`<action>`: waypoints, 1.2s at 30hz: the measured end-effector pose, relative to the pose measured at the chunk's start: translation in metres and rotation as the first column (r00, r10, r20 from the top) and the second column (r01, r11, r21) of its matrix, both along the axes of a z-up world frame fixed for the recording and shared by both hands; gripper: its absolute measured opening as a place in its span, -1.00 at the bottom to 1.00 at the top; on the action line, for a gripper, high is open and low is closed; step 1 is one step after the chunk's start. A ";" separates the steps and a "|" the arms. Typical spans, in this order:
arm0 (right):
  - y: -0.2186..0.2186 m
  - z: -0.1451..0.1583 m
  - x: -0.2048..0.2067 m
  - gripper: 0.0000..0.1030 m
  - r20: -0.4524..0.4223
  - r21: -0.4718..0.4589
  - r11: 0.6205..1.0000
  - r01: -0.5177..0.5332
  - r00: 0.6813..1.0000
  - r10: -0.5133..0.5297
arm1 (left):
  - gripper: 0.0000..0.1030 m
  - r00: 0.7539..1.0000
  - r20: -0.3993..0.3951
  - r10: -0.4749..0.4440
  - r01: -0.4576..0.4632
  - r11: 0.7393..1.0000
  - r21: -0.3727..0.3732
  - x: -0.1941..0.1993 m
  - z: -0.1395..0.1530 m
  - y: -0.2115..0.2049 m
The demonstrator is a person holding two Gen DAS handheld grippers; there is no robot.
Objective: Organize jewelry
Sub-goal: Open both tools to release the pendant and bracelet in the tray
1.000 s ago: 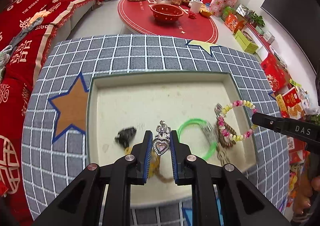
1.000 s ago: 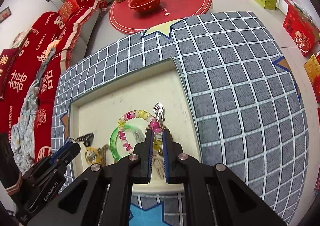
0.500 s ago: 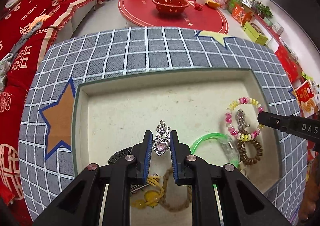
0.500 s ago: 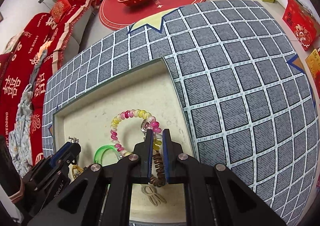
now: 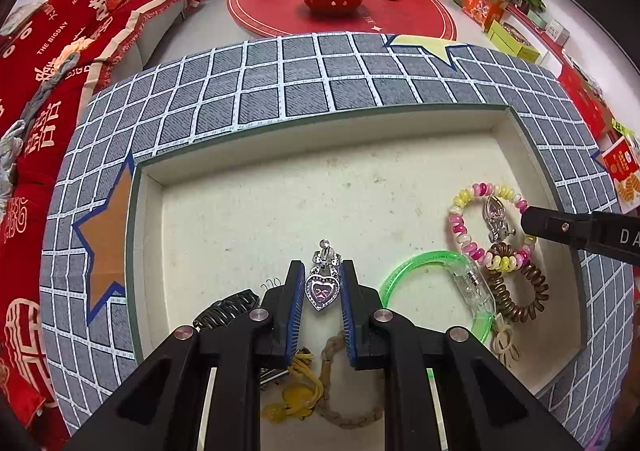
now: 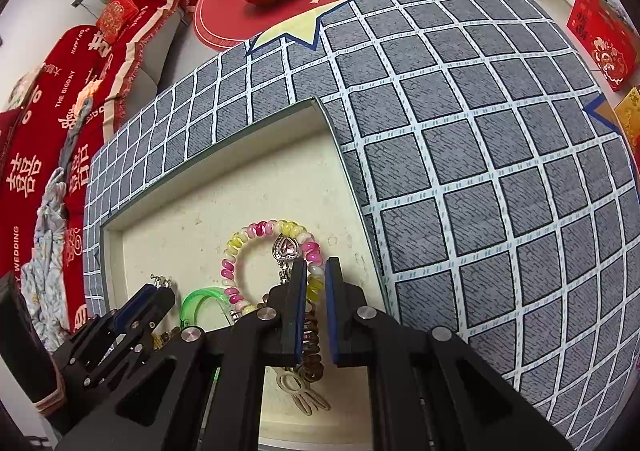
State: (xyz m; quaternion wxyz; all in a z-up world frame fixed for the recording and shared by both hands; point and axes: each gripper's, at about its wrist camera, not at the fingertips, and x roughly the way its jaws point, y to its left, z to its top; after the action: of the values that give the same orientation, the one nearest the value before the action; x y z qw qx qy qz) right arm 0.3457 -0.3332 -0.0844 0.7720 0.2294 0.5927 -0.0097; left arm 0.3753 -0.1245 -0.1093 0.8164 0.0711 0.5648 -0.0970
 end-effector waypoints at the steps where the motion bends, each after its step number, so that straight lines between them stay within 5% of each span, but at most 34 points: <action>1: -0.001 -0.001 0.000 -0.79 -0.003 0.003 1.000 0.001 1.000 -0.001 | -0.40 1.000 -0.001 -0.003 0.003 1.000 0.005 0.000 -0.001 -0.001; 6: -0.005 -0.003 0.000 -0.74 -0.019 0.018 1.000 0.004 1.000 -0.004 | -0.40 1.000 0.005 0.002 -0.002 1.000 0.013 -0.003 0.001 -0.003; 12: -0.008 0.001 -0.006 -0.17 0.011 0.073 0.997 -0.004 1.000 0.003 | -0.40 1.000 0.024 -0.013 0.012 1.000 0.025 -0.007 0.007 -0.008; 28: -0.013 0.031 -0.028 -0.01 0.076 0.109 0.994 0.014 0.997 -0.022 | -0.39 0.998 0.059 -0.012 0.010 1.000 0.023 -0.019 0.028 -0.004; 29: -0.014 0.032 -0.031 0.00 0.077 0.107 0.994 0.014 0.997 -0.022 | -0.03 0.998 0.061 -0.012 0.010 1.000 0.026 -0.020 0.030 -0.003; 30: -0.014 0.033 -0.033 0.00 0.078 0.104 0.994 0.014 0.997 -0.022 | 0.95 0.998 0.063 -0.006 0.004 1.000 0.031 -0.020 0.031 -0.002; 36: -0.012 0.036 -0.044 0.08 0.076 0.089 0.996 0.005 0.997 -0.012 | 1.00 0.994 0.111 0.021 -0.026 0.999 0.040 -0.029 0.053 0.010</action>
State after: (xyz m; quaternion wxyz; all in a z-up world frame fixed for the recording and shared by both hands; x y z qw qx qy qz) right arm 0.3021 -0.3454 -0.0486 0.7831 0.2660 0.5617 0.0221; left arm 0.3459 -0.1146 -0.0559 0.8459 0.0868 0.5213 -0.0715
